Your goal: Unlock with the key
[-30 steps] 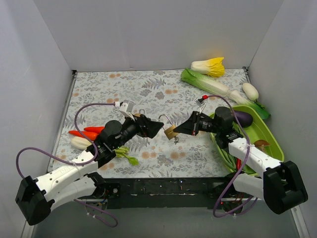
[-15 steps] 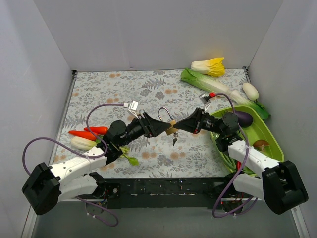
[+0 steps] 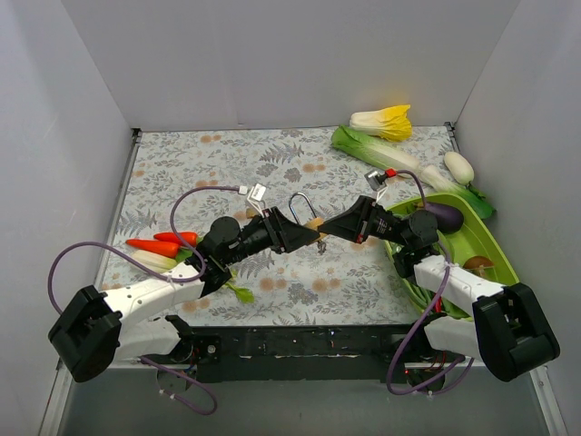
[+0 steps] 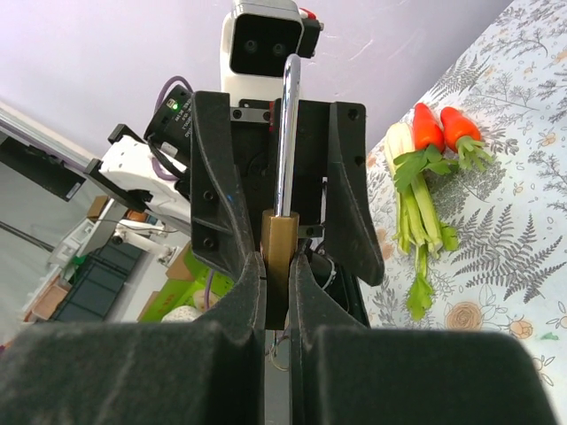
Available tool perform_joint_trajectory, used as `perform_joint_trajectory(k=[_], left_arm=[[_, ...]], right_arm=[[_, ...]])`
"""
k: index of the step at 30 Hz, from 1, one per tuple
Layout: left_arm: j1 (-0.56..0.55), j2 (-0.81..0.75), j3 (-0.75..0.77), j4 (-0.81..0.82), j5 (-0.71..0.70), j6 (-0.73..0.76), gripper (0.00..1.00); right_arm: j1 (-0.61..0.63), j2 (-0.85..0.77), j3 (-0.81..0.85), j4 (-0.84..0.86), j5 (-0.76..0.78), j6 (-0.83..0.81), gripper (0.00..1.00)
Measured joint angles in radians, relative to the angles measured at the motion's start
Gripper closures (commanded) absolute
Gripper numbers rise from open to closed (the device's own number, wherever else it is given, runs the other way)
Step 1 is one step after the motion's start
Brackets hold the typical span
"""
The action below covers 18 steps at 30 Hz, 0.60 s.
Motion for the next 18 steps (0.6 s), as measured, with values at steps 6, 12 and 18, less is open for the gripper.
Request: perform_joint_trajectory(k=[6, 12, 18], left_arm=[[-0.006, 0.004, 0.017, -0.005, 0.025, 0.018, 0.77], [-0.009, 0.004, 0.025, -0.006, 0.035, 0.01, 1.0], [-0.01, -0.001, 0.02, -0.013, 0.026, 0.008, 1.0]], right_arm=[[0.0, 0.01, -0.006, -0.002, 0.0, 0.011, 0.99], [-0.003, 0.017, -0.008, -0.003, -0.002, 0.003, 0.99], [-0.003, 0.013, -0.008, -0.024, 0.0, -0.024, 0.56]])
